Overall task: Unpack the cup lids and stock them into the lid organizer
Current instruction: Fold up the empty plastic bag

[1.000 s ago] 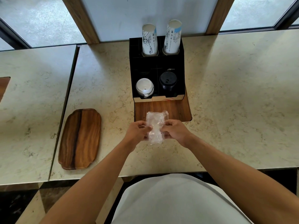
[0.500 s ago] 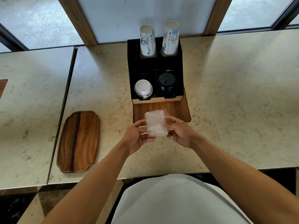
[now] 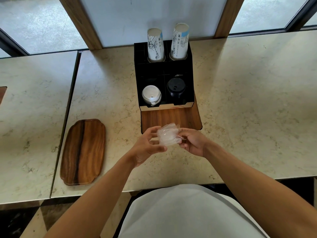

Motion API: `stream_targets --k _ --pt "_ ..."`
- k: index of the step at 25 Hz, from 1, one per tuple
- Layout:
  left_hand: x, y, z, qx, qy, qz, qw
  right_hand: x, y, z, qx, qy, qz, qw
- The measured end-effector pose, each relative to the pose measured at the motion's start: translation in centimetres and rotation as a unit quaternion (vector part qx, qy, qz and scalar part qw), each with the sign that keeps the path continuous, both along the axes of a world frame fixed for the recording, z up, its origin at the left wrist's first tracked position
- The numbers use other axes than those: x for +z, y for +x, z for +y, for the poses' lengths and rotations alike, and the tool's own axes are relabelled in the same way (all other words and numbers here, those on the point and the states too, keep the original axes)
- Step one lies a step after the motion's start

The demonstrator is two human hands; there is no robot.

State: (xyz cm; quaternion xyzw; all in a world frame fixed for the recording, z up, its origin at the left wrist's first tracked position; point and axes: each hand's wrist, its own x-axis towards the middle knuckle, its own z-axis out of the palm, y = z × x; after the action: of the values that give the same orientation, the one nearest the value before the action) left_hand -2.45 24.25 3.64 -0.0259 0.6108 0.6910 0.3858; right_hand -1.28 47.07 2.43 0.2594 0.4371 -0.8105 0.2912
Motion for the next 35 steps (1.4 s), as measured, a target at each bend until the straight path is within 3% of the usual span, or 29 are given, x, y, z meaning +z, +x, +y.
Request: stream_targets --k 3,8,12,16,21,35 --pt "0.4 -0.1 0.4 0.006 -0.079 0.084 0.993 -0.3 0.3 -0.4 0.013 0.019 -0.009 1.000" --pt "0.1 -0.1 0.3 0.067 -0.089 0.089 0.990 -0.8 0.6 -0.4 -0.009 0.017 -0.019 1.000" --pt "-0.4 -0.2 0.1 0.164 -0.043 0.007 0.985 -1.1 0.8 0.5 -0.031 0.020 -0.021 0.999" --pt "-1.1 0.1 0.1 0.212 -0.019 -0.064 0.975 -1.1 1.4 0.3 0.039 0.042 0.014 0.998" --pt "-1.5 0.4 0.2 0.174 -0.057 -0.045 0.982 -1.1 1.7 -1.5 0.084 0.071 0.054 0.992" --pt "-2.8 0.5 6.2 -0.011 -0.125 -0.036 0.991 -3.7 7.9 1.3 -0.186 0.124 -0.030 0.974"
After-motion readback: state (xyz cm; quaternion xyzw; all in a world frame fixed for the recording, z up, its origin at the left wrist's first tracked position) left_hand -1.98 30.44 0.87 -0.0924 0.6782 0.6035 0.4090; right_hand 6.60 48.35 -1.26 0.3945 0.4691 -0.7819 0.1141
